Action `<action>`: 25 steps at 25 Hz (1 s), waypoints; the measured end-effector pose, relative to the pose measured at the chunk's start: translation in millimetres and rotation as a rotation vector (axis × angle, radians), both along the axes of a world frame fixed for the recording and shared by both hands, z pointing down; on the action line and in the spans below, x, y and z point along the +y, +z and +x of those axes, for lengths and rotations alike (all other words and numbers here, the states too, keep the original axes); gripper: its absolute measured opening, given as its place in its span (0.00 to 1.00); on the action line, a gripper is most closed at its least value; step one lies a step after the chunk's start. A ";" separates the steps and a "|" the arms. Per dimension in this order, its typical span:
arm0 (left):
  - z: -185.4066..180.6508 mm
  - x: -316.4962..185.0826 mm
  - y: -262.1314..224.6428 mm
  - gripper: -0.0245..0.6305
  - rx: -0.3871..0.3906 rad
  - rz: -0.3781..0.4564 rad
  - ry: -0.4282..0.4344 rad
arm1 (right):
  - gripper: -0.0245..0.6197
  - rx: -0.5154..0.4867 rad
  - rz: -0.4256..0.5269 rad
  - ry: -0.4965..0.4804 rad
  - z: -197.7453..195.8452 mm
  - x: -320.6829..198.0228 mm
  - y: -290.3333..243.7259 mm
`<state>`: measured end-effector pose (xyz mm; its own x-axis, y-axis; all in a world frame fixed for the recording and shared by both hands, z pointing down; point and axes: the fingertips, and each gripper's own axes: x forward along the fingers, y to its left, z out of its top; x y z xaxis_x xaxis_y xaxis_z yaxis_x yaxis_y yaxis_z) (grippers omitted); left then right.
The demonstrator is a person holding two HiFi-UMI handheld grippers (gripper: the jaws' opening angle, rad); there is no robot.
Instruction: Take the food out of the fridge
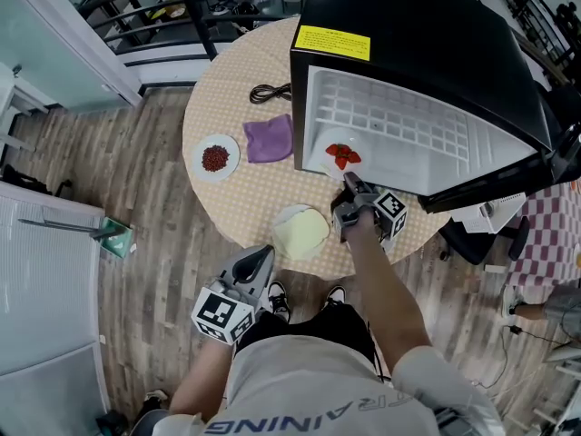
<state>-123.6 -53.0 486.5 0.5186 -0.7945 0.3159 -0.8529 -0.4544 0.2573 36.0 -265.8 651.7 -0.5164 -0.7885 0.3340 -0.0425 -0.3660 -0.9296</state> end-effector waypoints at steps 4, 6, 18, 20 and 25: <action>3.5 -0.5 -0.2 0.05 0.007 -0.002 0.008 | 0.09 0.019 0.074 -0.007 -1.1 4.3 -10.4; 5.6 -1.5 -0.7 0.05 0.009 0.001 0.013 | 0.09 0.030 0.092 -0.011 -0.6 7.4 -11.9; -10.3 0.8 6.4 0.05 0.012 -0.001 -0.031 | 0.09 0.022 0.141 0.025 10.2 39.4 -26.6; -15.3 1.8 9.4 0.05 0.013 -0.004 -0.046 | 0.09 0.017 0.139 0.024 9.9 50.0 -26.5; -27.2 7.6 12.0 0.05 0.015 -0.008 -0.071 | 0.09 0.008 0.124 0.011 1.2 75.0 -35.1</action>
